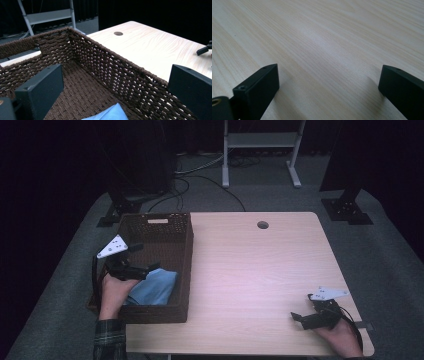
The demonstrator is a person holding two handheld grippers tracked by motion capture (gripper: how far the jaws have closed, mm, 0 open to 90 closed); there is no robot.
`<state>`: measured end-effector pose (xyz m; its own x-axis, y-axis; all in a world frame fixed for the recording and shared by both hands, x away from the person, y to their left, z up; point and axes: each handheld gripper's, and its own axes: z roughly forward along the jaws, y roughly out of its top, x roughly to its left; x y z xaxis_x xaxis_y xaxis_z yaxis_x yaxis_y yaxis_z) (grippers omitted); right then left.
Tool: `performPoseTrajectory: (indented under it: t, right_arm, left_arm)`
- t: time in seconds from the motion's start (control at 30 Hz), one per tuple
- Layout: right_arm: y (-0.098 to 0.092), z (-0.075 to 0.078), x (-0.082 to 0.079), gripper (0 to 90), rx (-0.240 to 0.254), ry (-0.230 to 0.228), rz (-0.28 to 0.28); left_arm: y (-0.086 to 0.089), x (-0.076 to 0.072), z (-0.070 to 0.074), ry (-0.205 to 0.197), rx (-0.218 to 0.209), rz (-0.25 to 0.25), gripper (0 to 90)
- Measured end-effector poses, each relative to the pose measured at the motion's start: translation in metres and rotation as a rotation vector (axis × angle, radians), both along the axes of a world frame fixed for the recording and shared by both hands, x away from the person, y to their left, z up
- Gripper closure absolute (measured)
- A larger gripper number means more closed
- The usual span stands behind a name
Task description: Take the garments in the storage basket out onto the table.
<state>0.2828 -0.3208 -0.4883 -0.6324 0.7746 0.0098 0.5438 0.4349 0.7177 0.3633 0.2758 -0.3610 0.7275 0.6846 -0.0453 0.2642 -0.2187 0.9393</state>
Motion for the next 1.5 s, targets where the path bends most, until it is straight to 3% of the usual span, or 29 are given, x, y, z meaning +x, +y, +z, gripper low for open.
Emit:
performPoseTrajectory:
  t: [0.47, 1.0, 1.5]
  right_arm:
    - [0.000, 0.000, 0.000, 2.1, 0.000, 0.000, -0.001]
    - [0.000, 0.000, 0.000, 2.1, 0.000, 0.001, -0.001]
    - [0.000, 0.000, 0.000, 2.1, 0.000, 0.000, 0.000]
  left_arm:
    - [0.005, 0.001, -0.003, 0.046, 0.054, 0.018, 0.0]
    - [0.010, 0.000, -0.006, 0.085, 0.064, 0.022, 0.0]
    - [0.005, 0.003, -0.013, 0.111, 0.102, 0.018, 0.0]
